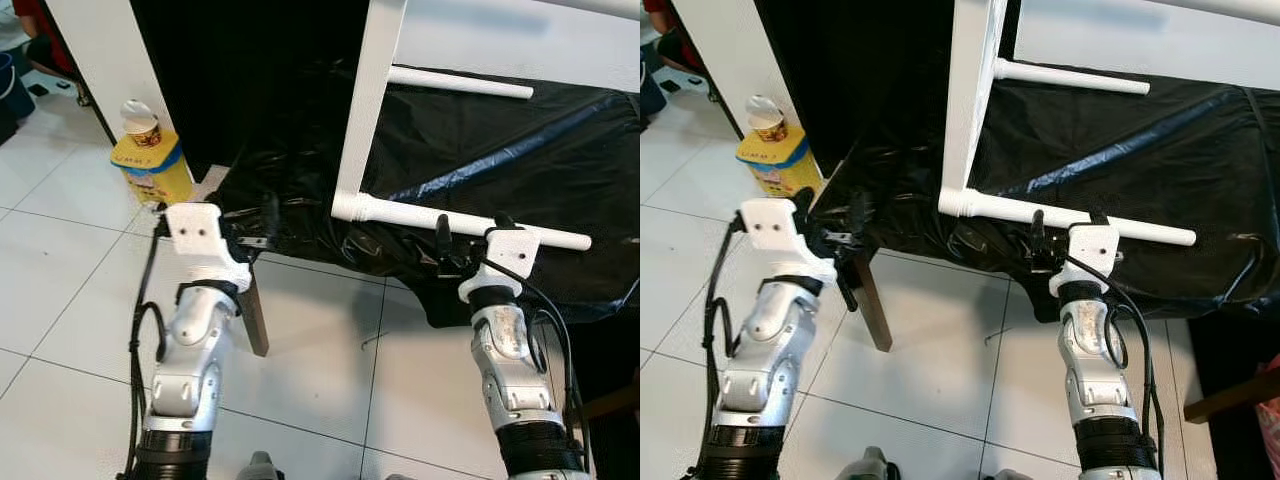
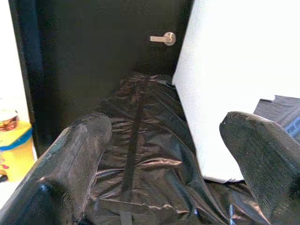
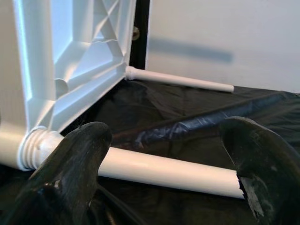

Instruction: Building children table

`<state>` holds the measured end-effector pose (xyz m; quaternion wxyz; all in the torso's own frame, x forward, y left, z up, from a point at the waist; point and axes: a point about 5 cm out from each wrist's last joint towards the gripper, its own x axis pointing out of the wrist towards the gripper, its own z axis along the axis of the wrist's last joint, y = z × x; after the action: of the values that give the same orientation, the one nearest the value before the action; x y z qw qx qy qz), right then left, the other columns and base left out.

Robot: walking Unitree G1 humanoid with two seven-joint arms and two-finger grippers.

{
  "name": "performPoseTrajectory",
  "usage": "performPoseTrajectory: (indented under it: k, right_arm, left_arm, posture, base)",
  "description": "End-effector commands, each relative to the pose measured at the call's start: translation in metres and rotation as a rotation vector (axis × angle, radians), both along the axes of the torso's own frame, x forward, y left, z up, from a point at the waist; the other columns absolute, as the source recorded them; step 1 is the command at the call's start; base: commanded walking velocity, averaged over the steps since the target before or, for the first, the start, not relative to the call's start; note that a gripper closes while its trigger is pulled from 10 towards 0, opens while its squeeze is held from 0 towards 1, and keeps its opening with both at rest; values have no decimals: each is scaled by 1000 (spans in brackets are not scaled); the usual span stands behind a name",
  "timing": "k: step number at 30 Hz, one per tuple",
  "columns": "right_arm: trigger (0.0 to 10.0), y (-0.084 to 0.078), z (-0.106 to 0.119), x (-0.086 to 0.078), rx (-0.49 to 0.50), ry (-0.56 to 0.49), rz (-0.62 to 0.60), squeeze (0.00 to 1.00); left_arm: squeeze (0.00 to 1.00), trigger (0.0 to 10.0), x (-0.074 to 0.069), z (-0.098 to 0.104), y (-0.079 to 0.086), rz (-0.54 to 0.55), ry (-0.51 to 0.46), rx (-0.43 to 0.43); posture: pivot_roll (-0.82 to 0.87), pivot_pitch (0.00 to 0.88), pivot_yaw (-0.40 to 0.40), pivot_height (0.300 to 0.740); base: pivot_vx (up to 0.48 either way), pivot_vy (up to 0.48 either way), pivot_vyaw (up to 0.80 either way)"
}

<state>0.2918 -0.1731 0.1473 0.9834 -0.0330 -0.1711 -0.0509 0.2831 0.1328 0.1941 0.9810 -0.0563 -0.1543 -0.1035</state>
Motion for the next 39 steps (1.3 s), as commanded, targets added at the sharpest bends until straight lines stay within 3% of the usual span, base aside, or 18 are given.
performPoseTrajectory:
  k: [1, 27, 31, 39]
  right_arm:
    - [10000, -4, -4, 0, -7, 27, -20, 0]
    - [10000, -12, -4, -5, -35, 29, -54, 0]
    - [10000, -10, -4, -6, -47, 27, -43, 0]
    - [10000, -7, -5, -8, -58, 30, -32, 0]
  left_arm:
    - [0, 10000, -1, -1, -7, -89, -12, 37]
    - [0, 10000, 0, -9, -15, -97, 9, 41]
    - [0, 10000, -1, -9, -13, -83, 9, -5]
    - [0, 10000, -1, -9, -8, -53, 17, -18]
  posture:
    - [70, 91, -35, 740]
    - [43, 85, -23, 740]
    - [43, 79, -22, 740]
    - [45, 79, -24, 740]
  base:
    - [0, -281, 0]
    - [0, -382, 0]
    - [0, 0, 0]
    - [0, 0, 0]
